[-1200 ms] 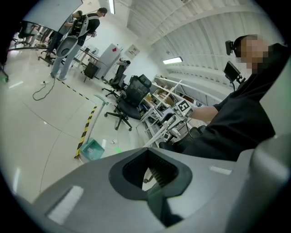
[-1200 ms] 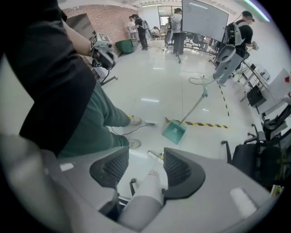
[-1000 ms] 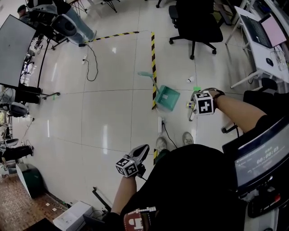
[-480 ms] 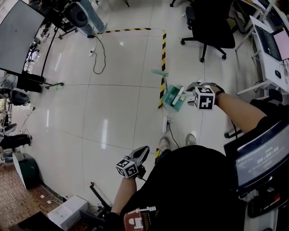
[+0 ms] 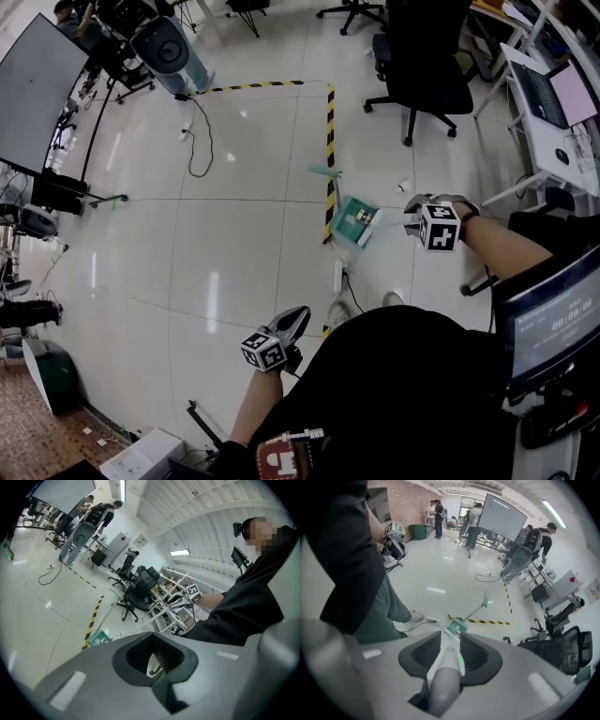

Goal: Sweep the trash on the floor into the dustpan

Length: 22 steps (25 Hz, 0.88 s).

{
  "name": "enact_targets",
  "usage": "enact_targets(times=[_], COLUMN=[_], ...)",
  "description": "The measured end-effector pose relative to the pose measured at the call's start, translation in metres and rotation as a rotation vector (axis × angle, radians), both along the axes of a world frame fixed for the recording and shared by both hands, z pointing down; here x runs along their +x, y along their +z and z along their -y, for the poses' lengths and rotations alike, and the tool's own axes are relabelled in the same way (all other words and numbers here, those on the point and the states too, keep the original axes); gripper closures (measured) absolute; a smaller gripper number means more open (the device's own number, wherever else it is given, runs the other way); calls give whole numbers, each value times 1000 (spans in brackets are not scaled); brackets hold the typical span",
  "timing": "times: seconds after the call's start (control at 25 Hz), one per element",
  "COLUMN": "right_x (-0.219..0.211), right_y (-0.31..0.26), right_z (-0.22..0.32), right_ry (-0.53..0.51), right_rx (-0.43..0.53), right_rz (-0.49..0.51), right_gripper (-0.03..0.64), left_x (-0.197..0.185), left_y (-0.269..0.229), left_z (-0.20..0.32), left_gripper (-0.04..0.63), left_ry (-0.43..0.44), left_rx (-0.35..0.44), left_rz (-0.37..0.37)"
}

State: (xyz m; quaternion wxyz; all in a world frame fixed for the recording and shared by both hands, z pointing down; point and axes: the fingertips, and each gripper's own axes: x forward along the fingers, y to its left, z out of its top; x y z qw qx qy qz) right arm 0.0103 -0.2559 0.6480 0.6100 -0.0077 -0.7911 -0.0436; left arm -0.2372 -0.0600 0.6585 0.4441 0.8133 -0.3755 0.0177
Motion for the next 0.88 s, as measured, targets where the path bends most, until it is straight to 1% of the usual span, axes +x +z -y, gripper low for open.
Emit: enact_targets(times=[0.12,0.28,0.4,0.56,0.72,0.8,0.88], right_x=[14,32,47,67,95,111,132], right_y=[-5,-14,-14,-14,-25,-31,-38], right_z=[-4,-30,-54,-90,-123,-144,-165], right_ry=[66,166,272,413,572,625,665], right_rx=[-25,-72,-96,-103,-100,-94,-88], right_rz=[3,18,28,45,82,105,132], right_gripper=[491,491,491,492,492,492,492], left_x=[1,2,6,15,40,57,82], left_y=[-1,-4,-4,-7,-8,-12,-21], left_z=[6,5,7,7,3,-2,-10], left_gripper=[601,601,601,601,601,601,601], left_ry=[19,67,131,236,375,417,455], left_rx=[9,18,28,43,65,77,94], left_rz=[-11,-21,-34,-61,-39,-37,-38])
